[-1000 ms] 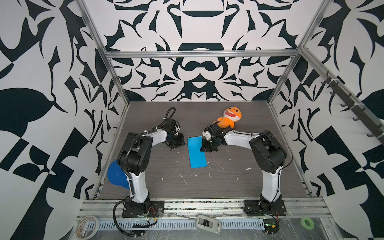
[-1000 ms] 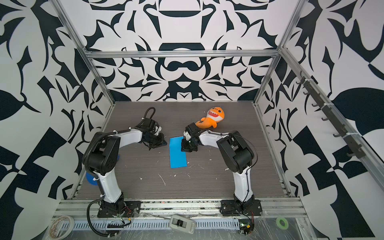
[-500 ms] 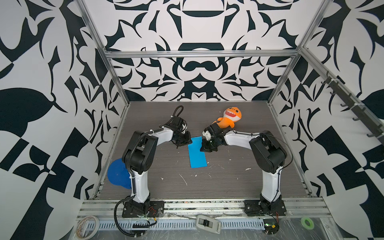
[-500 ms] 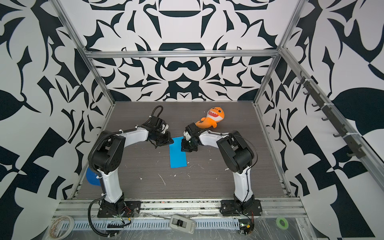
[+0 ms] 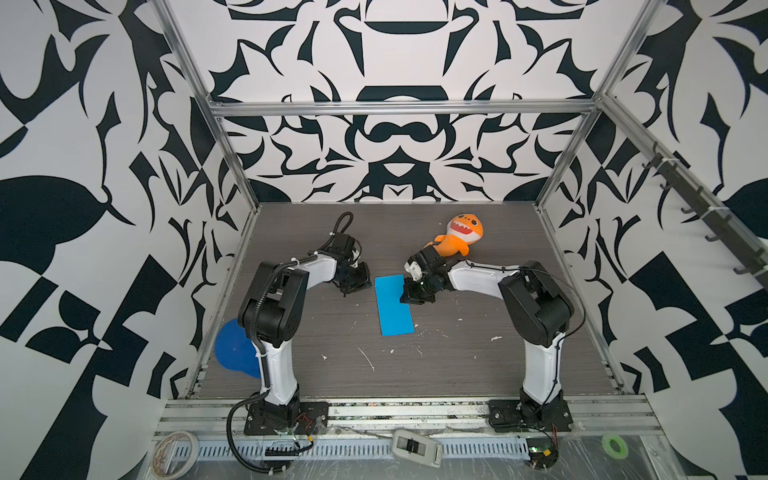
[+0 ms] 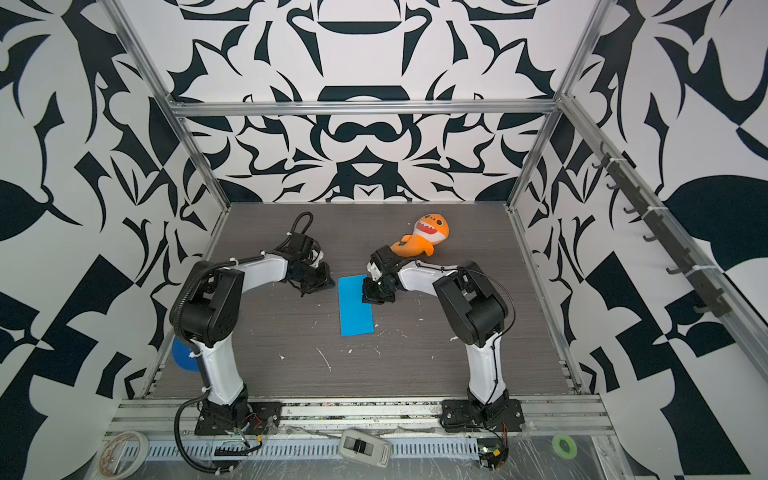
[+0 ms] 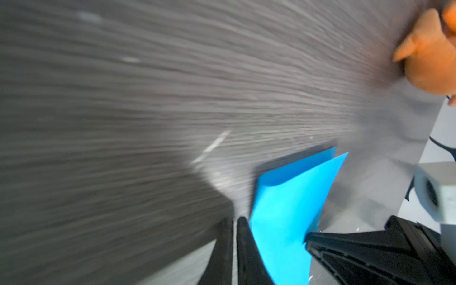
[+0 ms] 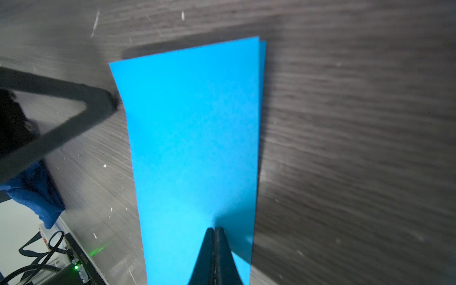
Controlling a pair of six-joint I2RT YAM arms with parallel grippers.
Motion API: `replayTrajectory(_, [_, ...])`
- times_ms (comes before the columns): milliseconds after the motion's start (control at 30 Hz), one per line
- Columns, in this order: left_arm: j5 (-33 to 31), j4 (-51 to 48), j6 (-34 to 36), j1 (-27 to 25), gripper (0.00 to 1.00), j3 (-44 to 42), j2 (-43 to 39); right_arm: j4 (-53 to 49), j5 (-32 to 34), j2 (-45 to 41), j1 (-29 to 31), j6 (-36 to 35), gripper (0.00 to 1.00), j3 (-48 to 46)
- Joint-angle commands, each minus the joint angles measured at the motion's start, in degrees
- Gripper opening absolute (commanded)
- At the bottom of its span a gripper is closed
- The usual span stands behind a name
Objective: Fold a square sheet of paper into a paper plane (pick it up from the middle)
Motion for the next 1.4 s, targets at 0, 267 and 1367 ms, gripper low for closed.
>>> replayTrajectory(0, [-2.47, -3.35, -0.71, 0.86, 0.11, -1.09, -4.41, -5.63, 9.06, 5.71, 0.34, -3.75, 0.07, -2.18])
replayTrajectory(267, [3.59, 4.22, -5.61, 0.75, 0.15, -6.03, -12.08, -6.94, 7.96, 7.21, 0.29, -17.67, 0.07, 5.94])
replayTrajectory(1367, [2.32, 6.57, -5.0, -2.29, 0.08, -11.14, -2.62, -6.27, 0.29, 0.13, 3.0, -7.86, 0.1, 15.66])
